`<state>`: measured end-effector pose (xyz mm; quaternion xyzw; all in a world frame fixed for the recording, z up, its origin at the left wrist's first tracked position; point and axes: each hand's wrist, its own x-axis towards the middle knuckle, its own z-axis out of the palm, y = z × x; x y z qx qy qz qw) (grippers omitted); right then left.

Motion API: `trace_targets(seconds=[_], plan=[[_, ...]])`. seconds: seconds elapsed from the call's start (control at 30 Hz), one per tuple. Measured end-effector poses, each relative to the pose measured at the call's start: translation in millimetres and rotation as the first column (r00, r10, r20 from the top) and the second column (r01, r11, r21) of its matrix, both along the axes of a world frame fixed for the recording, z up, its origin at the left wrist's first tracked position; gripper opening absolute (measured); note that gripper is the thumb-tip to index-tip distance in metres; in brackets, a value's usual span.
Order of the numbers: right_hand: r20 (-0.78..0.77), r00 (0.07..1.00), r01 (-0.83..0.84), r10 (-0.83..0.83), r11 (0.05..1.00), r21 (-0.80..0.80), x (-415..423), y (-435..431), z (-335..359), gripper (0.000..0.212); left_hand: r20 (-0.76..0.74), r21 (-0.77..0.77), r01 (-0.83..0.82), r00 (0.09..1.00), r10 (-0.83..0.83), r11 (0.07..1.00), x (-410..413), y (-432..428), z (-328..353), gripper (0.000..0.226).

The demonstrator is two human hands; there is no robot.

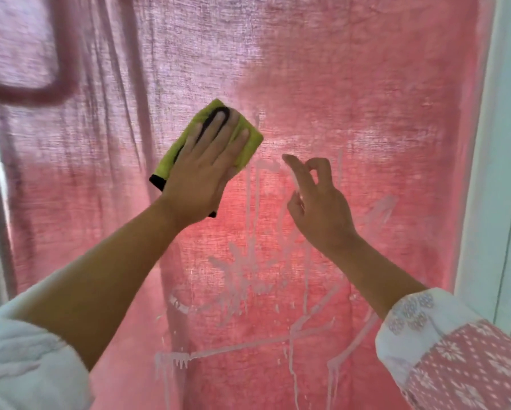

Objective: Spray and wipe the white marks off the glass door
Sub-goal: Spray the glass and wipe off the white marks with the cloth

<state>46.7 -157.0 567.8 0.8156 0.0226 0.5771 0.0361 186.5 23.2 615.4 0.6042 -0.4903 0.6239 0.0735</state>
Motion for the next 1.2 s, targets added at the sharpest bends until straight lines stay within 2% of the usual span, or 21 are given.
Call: trace_targets(seconds=[0.07,0.1,0.17,0.23,0.3,0.47,0.63,0.73,0.83,0.9,1.0,1.1,1.2], plan=[[0.051,0.997,-0.054,0.051,0.998,0.045,-2,1,7,0.06,0.067,0.086,-0.002,0.998,-0.004,0.996,7,18,7,0.05],[0.08,0.994,-0.078,0.072,0.994,0.07,-4,3,12,0.061,0.068,0.052,0.004,0.998,-0.008,0.999,11,24,11,0.051],[0.144,0.983,-0.133,0.112,0.98,0.146,-7,9,29,0.063,-0.043,-0.207,0.029,0.998,-0.039,0.978,14,25,14,0.051],[0.203,0.969,-0.18,0.138,0.962,0.205,-6,21,49,0.064,-0.198,-0.504,-0.028,0.977,-0.084,0.863,11,15,9,0.051],[0.23,0.963,-0.188,0.14,0.961,0.203,-2,34,66,0.061,-0.266,-0.611,-0.081,0.958,-0.108,0.787,8,2,2,0.051],[0.173,0.977,-0.159,0.123,0.963,0.216,6,45,59,0.049,-0.257,-0.525,-0.047,0.96,-0.106,0.85,6,1,-19,0.052],[0.16,0.984,-0.116,0.074,0.955,0.272,6,40,30,0.053,-0.245,-0.455,-0.022,0.964,-0.101,0.89,4,5,-44,0.052],[0.14,0.987,-0.118,0.08,0.952,0.284,2,41,17,0.048,-0.249,-0.41,-0.007,0.963,-0.105,0.912,8,12,-55,0.052],[0.178,0.982,-0.132,0.071,0.924,0.359,0,48,-2,0.049,-0.232,-0.371,0.011,0.967,-0.104,0.929,9,17,-59,0.052],[0.189,0.982,-0.096,0.023,0.918,0.385,-6,47,-10,0.054,-0.222,-0.346,0.027,0.969,-0.111,0.938,10,20,-58,0.053],[0.143,0.988,0.0,-0.052,0.94,0.34,-25,33,-8,0.055,-0.22,-0.318,0.017,0.971,-0.091,0.948,13,25,-50,0.054],[0.077,0.988,0.104,-0.13,0.955,0.278,-46,10,-2,0.056,-0.236,-0.362,-0.026,0.97,-0.065,0.932,7,16,-21,0.053],[0.054,0.986,0.136,-0.157,0.949,0.285,-61,-8,-2,0.057,-0.351,-0.491,-0.108,0.933,-0.083,0.865,-11,-13,14,0.057]])
